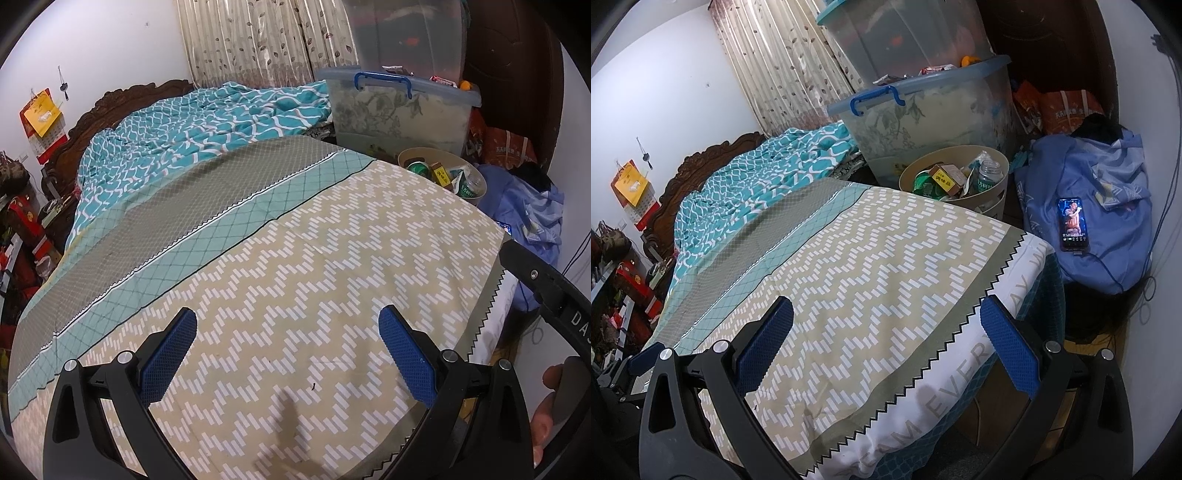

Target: Collect trash

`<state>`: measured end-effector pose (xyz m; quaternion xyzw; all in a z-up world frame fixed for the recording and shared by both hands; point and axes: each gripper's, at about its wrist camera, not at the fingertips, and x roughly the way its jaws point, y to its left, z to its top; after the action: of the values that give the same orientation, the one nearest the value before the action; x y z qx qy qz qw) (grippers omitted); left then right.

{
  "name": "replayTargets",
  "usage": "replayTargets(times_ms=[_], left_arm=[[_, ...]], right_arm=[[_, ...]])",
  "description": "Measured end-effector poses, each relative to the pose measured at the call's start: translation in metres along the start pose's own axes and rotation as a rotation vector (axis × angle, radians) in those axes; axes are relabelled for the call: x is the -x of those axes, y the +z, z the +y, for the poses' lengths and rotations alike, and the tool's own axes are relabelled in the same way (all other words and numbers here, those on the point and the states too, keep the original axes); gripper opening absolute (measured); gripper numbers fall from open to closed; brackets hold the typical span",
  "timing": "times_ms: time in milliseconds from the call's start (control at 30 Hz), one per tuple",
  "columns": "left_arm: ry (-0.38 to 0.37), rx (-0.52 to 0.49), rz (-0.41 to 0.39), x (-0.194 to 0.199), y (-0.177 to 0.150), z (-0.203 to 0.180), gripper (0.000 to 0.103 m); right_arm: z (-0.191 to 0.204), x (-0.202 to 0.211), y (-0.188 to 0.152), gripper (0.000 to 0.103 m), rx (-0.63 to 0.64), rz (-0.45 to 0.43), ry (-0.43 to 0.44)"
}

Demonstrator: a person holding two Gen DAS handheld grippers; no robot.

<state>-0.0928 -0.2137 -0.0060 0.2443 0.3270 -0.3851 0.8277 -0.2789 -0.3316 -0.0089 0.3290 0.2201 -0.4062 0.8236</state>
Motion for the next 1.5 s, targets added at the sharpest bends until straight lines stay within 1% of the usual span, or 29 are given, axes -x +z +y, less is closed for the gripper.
replayTargets(times_ms=[1500], left_arm=[[-0.006, 0.0, 0.006, 0.0002, -0.0031, 0.0025, 0.095]], right_arm=[[0.0025, -0.0024, -0.0028, 0.1, 0.0, 0.007, 0.003]])
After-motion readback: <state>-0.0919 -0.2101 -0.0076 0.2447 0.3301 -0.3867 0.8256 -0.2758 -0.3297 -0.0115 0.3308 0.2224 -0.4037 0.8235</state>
